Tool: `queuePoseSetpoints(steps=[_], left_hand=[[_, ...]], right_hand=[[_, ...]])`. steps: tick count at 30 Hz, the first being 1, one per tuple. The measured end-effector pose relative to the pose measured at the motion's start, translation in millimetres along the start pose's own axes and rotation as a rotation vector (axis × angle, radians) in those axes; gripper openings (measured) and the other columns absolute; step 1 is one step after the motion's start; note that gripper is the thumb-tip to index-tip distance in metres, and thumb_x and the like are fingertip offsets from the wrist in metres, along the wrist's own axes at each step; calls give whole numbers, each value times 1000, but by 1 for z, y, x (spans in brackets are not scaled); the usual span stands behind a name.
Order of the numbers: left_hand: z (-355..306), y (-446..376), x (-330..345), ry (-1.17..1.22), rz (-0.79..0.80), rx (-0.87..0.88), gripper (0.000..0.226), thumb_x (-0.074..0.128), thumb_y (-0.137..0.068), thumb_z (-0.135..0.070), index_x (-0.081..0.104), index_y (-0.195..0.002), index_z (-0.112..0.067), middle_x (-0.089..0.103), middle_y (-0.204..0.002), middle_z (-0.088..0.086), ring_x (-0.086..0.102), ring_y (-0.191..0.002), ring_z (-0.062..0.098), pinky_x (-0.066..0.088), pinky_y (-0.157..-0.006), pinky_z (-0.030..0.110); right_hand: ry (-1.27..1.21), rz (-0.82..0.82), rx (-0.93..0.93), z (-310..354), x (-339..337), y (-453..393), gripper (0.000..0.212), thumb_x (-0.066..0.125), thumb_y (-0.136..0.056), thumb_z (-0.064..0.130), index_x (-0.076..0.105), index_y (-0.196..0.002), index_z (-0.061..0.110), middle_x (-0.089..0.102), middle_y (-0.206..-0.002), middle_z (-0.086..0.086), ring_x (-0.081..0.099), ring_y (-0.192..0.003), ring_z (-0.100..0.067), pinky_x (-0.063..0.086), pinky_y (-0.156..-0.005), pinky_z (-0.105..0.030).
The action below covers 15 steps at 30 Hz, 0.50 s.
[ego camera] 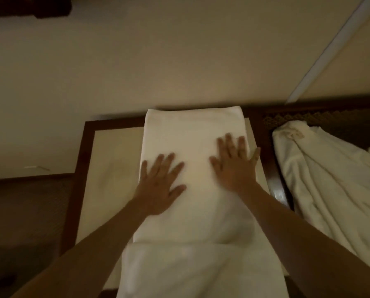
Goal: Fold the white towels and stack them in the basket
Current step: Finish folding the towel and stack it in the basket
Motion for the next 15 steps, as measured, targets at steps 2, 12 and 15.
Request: queuePoseSetpoints(steps=[2, 12, 15], left_hand=[[10, 15, -4, 89, 19, -238, 63, 23, -101, -64, 20, -158, -38, 2, -170, -6, 1, -156, 25, 8, -119, 62], [-17, 198, 17, 435, 109, -278, 77, 52, -86, -73, 33, -151, -37, 34, -151, -4, 41, -131, 25, 37, -109, 43], [-27, 232, 12, 700, 0, -361, 63, 68, -92, -44, 42, -146, -25, 52, -133, 1, 53, -111, 18, 40, -91, 28]], right_hand=[[-39, 14, 203, -16, -10, 6, 69, 16, -102, 59, 1, -161, 27, -12, -169, -1, -16, -153, -35, -10, -112, -74], [-443, -324, 221, 55, -13, 233, 43, 61, -88, 32, 51, -129, 23, 49, -121, -3, 45, -108, -25, 35, -86, -44], [-705, -239, 265, 70, 5, 283, 38, 59, -93, 32, 46, -127, 22, 49, -115, 2, 50, -96, -17, 43, -83, -39]])
Point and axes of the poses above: each hand's wrist, its own y-axis away from the middle knuckle, its own x-axis out of the palm, z = x × y, the point moved 2 cm from there along -y, towards the middle knuckle
